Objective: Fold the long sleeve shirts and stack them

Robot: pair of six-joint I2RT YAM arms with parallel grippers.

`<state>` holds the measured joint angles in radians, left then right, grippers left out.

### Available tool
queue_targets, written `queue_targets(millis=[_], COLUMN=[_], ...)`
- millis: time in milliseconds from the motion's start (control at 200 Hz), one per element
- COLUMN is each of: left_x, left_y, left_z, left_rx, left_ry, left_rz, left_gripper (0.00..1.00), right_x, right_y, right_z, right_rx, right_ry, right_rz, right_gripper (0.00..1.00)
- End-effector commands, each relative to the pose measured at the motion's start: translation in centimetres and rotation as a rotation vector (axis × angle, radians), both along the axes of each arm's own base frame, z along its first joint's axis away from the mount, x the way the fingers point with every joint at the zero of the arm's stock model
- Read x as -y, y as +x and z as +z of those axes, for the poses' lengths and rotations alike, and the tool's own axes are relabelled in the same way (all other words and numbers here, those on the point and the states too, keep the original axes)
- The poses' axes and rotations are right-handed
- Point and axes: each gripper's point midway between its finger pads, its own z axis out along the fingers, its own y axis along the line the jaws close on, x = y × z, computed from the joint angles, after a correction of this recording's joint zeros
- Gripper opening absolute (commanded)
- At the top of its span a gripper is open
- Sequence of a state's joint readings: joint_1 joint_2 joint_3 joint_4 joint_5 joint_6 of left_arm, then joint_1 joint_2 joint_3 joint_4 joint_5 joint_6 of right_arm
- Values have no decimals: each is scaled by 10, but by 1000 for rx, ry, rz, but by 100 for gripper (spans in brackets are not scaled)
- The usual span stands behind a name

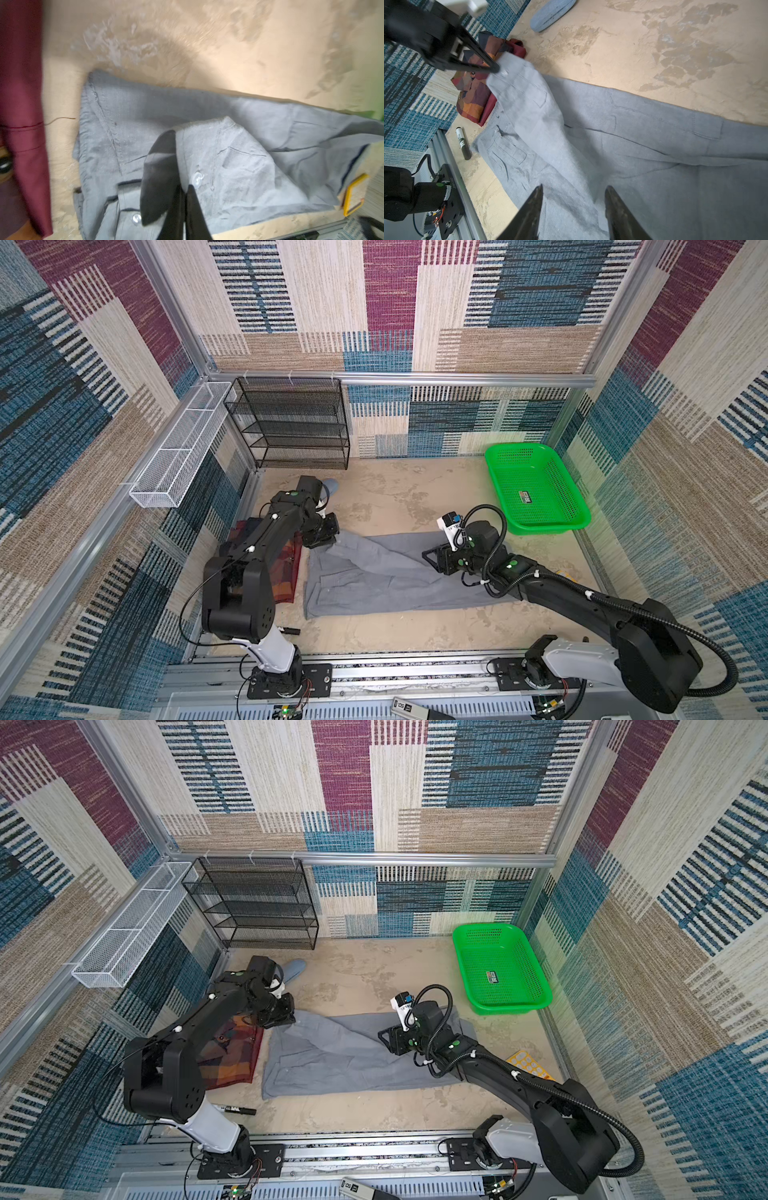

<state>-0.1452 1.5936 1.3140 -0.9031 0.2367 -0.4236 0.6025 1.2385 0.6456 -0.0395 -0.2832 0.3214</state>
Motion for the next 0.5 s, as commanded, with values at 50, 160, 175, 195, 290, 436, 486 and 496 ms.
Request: queue_targets(millis=[50,160,175,195,290,436,486,496], left_x=[-7,-4,-3,-2,-7,-21,-24,-24], left_y=[-27,-46,-49,-53,-66,-86,-87,-87], left_z=[29,32,33,34,45,31,22,21], left_rx=[-20,-55,-58,-65,-41,-6,10,14], left_ry=[19,-3,-10,-18,22,80,91,91], left_rz=[32,45,45,48,54,79,82,78], left_gripper=[0,0,0,0,0,0,0,0], right_x=[9,14,15,15,20,33,34,33], right_y=[8,12,13,14,18,31,35,36], right_z=[-11,-21,-22,-25,-37,-57,-62,-63], right_rx=[-19,-40,-43,-48,-71,-127,-144,-146], right_ry=[-47,-83,-87,-96,-129,-137,-131,-131], right_rz=[-71,-106,-110,-115,-139,-197,-206,-207], right_gripper=[51,53,53,53,53,53,53,53])
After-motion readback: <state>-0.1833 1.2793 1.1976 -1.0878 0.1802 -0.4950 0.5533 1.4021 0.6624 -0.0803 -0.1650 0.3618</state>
